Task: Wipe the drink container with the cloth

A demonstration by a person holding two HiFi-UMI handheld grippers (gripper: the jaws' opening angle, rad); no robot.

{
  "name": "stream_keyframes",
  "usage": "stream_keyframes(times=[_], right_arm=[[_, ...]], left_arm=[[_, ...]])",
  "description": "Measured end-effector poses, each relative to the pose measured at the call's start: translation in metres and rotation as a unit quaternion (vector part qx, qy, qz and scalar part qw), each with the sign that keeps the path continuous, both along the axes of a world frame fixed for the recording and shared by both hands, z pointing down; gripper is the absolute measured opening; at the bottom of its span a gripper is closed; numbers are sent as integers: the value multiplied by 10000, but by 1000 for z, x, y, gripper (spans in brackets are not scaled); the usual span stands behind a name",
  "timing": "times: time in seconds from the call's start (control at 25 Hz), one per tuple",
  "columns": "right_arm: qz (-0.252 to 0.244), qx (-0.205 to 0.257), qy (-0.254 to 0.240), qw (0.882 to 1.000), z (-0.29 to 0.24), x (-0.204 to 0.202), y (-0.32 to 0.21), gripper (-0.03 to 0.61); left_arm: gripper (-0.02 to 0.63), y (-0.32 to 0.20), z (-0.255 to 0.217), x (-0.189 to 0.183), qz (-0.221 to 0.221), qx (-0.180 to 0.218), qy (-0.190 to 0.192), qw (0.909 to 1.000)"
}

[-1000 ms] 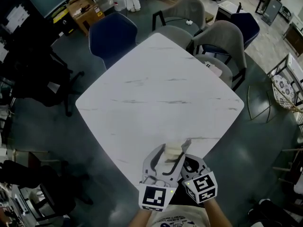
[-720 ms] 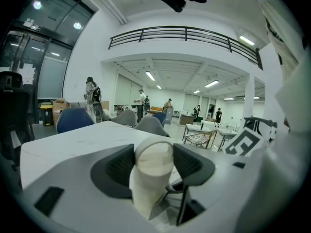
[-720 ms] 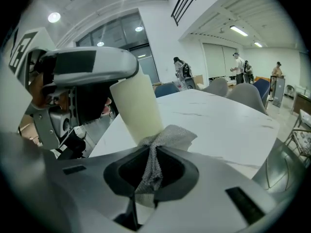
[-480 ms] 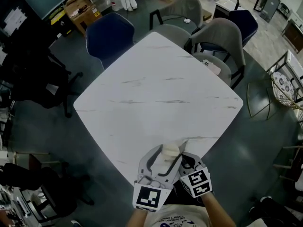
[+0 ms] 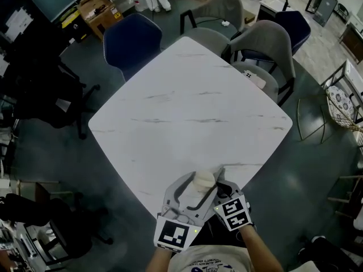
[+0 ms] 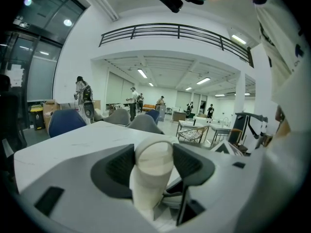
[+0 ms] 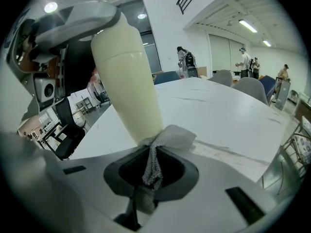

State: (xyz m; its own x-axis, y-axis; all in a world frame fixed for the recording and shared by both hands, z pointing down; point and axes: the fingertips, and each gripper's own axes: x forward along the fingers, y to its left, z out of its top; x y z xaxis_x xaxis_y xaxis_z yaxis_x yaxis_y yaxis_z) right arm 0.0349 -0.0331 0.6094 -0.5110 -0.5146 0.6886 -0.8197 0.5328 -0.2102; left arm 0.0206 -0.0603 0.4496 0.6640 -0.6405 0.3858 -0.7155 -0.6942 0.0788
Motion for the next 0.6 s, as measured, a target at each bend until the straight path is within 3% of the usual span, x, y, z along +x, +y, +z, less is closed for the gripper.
stream_keyframes(times=[0.6], right_arm=[[-159, -130, 199, 9996, 16, 0, -2, 46]], left_arm=[[255, -3, 1, 4, 745, -116, -63, 9971]])
